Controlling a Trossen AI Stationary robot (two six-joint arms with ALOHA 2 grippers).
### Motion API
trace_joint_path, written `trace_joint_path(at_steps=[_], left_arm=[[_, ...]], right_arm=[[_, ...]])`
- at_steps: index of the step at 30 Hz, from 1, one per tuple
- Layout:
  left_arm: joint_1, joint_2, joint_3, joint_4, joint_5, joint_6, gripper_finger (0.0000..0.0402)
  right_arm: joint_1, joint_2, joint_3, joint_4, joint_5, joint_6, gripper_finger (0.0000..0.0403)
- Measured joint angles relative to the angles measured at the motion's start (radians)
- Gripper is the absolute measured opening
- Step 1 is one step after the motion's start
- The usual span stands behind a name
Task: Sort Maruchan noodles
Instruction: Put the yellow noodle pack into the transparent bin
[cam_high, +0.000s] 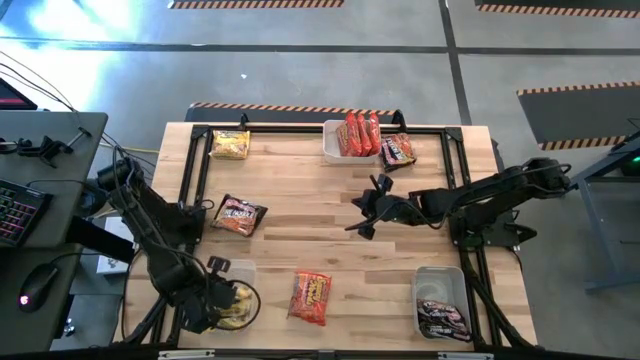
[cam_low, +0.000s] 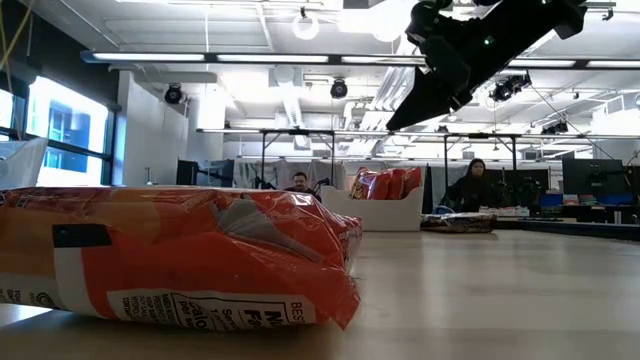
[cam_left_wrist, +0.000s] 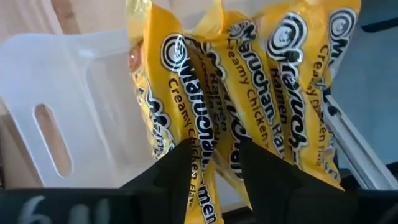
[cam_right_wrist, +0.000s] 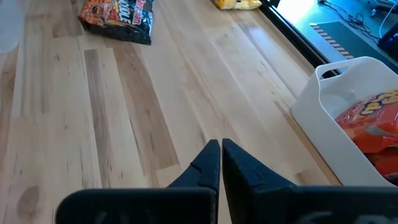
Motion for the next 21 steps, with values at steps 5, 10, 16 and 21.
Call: trace_joint_path(at_steps=[5,10,16,21], left_arm=[[-0.004,-0.006,0.0,0.004,0.01,-0.06,0.013],[-0.005,-0.038,0.0,0.011,0.01,-0.133,0.0131],[-0.005,-0.095,0.0,0.009,0.019,-0.233,0.0131],[-0.004,-0.126,0.001,0.009,-0.097,-0.252,0.0131]], right_arm=[[0.0,0.0,0.0,-0.004,-0.001,-0.001,0.0],[0.0,0.0,0.0,-0.004,-0.032,-0.005,0.0],[-0.001,0.008,-0.007,-0.004,-0.108,0.081,0.0],[-0.002,0.063,-0.008,0.016,-0.207,0.069,0.0]])
